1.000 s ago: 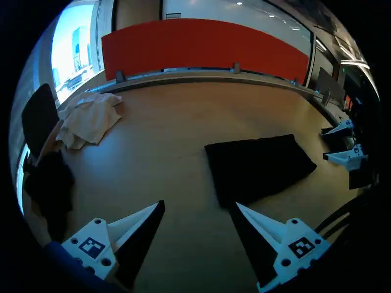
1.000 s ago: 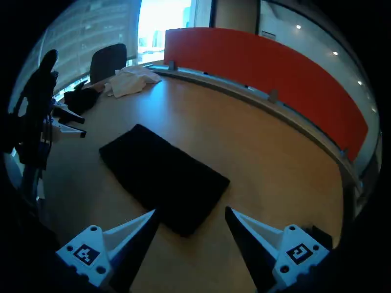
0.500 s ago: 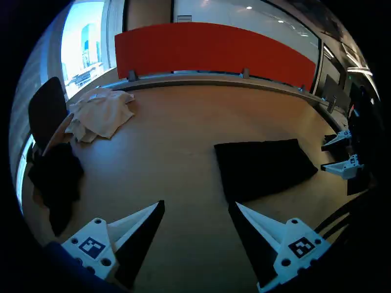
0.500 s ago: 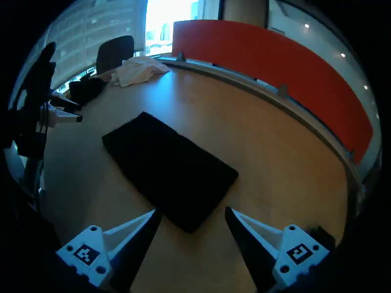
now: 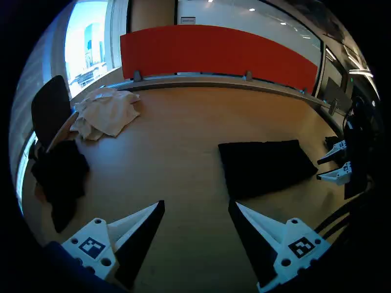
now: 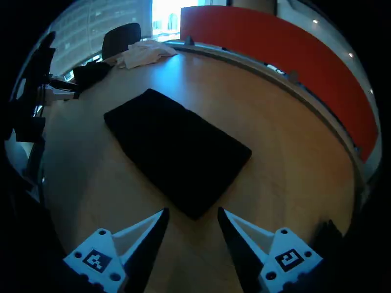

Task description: Fold towel

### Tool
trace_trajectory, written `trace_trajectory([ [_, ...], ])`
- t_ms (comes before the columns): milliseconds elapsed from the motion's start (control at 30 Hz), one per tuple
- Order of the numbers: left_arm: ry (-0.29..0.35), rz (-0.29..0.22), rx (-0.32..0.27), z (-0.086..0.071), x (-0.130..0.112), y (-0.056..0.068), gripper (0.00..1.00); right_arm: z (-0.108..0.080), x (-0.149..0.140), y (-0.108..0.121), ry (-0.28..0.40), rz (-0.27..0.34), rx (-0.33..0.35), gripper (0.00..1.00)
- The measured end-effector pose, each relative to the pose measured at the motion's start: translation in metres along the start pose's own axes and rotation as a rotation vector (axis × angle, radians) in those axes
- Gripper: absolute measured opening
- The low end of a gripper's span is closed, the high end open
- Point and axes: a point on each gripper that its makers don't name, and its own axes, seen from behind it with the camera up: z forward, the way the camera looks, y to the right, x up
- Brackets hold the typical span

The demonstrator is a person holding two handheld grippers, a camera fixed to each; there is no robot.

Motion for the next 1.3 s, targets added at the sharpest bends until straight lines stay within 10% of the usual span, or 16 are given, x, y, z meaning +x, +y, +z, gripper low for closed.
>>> trace_trajectory([
  [733,0.001,0.000,0.008,-0.003,-0.001,-0.006,0.97,0.007,-0.009,-0.004,-0.039,0.015,0.039,0.05],
  [1300,0.010,-0.005,0.010,-0.003,0.001,-0.009,0.97,-0.007,0.034,-0.004,0.032,-0.054,0.029,0.05],
])
